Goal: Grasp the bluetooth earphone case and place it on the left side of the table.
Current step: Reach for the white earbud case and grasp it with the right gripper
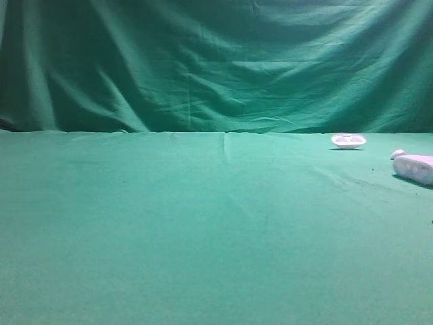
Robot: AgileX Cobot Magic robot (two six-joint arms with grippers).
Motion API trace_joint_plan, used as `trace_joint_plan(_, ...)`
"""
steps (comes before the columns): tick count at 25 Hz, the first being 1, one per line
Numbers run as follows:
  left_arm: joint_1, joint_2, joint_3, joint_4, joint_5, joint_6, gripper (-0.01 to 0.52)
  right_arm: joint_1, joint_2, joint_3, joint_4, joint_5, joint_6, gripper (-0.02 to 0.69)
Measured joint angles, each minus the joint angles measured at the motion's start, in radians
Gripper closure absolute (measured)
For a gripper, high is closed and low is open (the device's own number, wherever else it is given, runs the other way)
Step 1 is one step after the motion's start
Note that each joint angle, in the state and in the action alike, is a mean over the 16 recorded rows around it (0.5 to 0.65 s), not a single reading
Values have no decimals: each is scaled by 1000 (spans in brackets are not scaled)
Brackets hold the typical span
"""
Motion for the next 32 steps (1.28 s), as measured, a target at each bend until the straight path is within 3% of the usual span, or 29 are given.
trace_joint_plan(15,0,0,0,0,0,0,514,0,0,1,-1,-11,1,665)
trace_joint_plan(26,0,0,0,0,0,0,514,0,6,-15,13,-292,21,665)
trace_joint_plan(32,0,0,0,0,0,0,514,0,97,-132,22,-265,30,665)
